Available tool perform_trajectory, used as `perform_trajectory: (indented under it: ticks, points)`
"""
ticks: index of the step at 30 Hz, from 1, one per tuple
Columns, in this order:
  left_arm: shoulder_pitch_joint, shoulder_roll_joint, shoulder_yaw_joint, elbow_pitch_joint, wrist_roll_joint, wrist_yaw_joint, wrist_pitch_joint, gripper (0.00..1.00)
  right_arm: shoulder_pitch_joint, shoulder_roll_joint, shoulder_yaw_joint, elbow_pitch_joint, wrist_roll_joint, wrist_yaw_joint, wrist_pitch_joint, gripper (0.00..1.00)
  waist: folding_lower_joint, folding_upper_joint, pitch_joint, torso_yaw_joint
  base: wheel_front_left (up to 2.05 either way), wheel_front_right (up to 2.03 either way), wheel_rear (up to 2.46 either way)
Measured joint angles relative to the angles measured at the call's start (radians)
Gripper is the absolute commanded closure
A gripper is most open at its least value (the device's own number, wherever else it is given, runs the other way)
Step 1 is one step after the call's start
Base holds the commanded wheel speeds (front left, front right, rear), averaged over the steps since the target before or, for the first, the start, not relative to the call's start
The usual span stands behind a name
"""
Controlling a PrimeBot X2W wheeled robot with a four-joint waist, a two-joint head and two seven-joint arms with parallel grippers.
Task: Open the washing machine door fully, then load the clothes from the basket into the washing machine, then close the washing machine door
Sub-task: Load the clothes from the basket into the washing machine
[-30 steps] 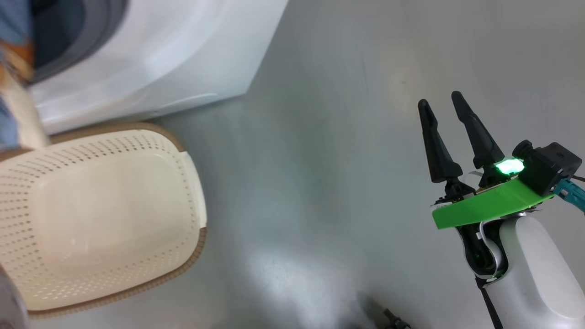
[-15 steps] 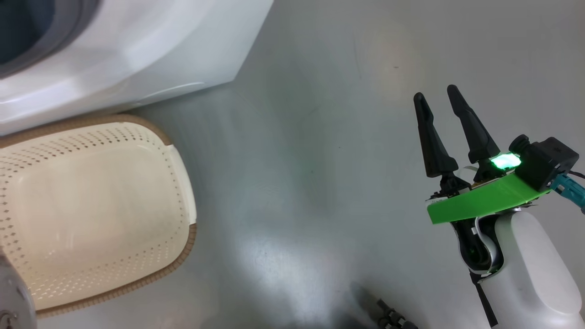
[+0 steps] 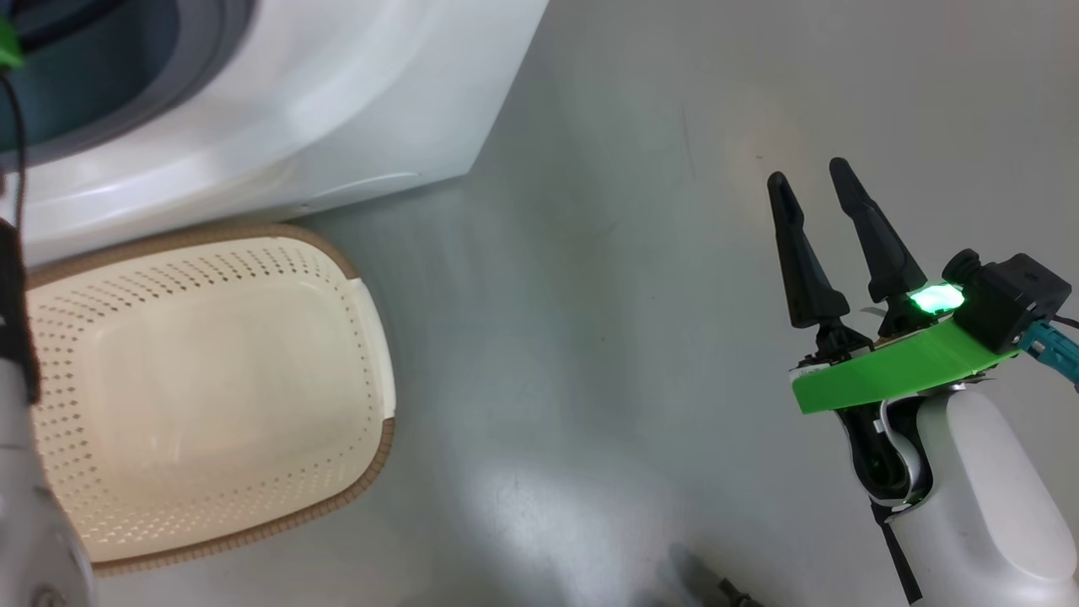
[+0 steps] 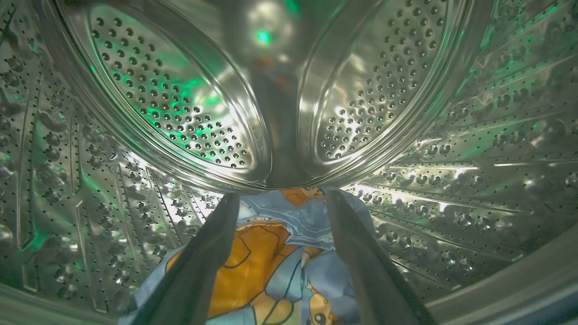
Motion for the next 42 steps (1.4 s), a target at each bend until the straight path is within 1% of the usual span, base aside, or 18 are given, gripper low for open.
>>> perform_trajectory:
  ticks: [2,10,11,14,17,20,25,31,36,42]
  points:
    - [0.029,-0.006,-0.006,-0.013,0.000,-0.008,0.000,0.00,0.001,-0.001,0.000,0.002,0.000,0.000,0.000,0.00,0.0000,0.0000,-0.012,0.005,0.00,0.00,0.00]
    - [0.141,-0.008,-0.011,-0.062,-0.001,-0.011,0.000,0.00,0.003,-0.001,0.000,0.009,0.000,0.000,0.000,0.00,0.0000,0.0000,-0.055,0.021,0.00,0.00,0.00]
    - [0.177,-0.008,-0.011,-0.076,-0.002,-0.017,0.000,0.00,0.006,-0.001,0.000,0.010,0.000,0.000,0.000,0.00,0.0000,0.0000,-0.065,0.022,0.00,0.00,0.00]
    - [0.225,-0.008,-0.007,-0.106,-0.005,-0.018,0.000,0.00,0.013,-0.001,0.000,0.011,0.000,0.000,0.000,0.00,0.0000,0.0000,-0.073,0.021,0.00,0.00,0.00]
    - [0.311,-0.008,0.001,-0.183,-0.016,-0.019,0.000,0.00,0.025,0.000,-0.001,0.011,0.000,0.000,0.000,0.00,-0.0001,0.0000,-0.081,0.017,0.00,0.00,0.00]
    - [0.410,-0.012,0.011,-0.288,-0.023,-0.026,0.000,0.00,0.025,0.000,-0.004,0.010,0.000,0.000,0.000,0.00,0.0000,0.0000,-0.087,0.016,0.00,0.00,0.00]
    - [0.576,-0.043,0.026,-0.460,-0.053,-0.027,0.000,0.00,0.040,-0.002,-0.035,0.007,0.006,0.000,0.000,0.00,0.0000,0.0000,-0.095,0.025,0.00,0.00,0.00]
    - [0.737,-0.065,0.026,-0.633,-0.057,-0.026,0.000,0.00,0.051,-0.004,-0.037,0.006,0.006,0.000,0.000,0.00,0.0000,0.0000,-0.102,0.038,0.00,0.00,0.00]
    - [0.849,-0.086,0.024,-0.734,-0.067,-0.019,0.002,0.00,0.051,-0.005,-0.031,0.007,0.006,0.000,0.000,0.00,0.0000,0.0000,-0.109,0.040,0.00,0.00,0.00]
    - [0.946,-0.099,0.027,-0.779,-0.084,-0.007,0.003,0.00,0.051,-0.007,-0.024,0.007,0.006,0.000,0.000,0.00,0.0000,0.0000,-0.114,0.038,0.00,0.00,0.00]
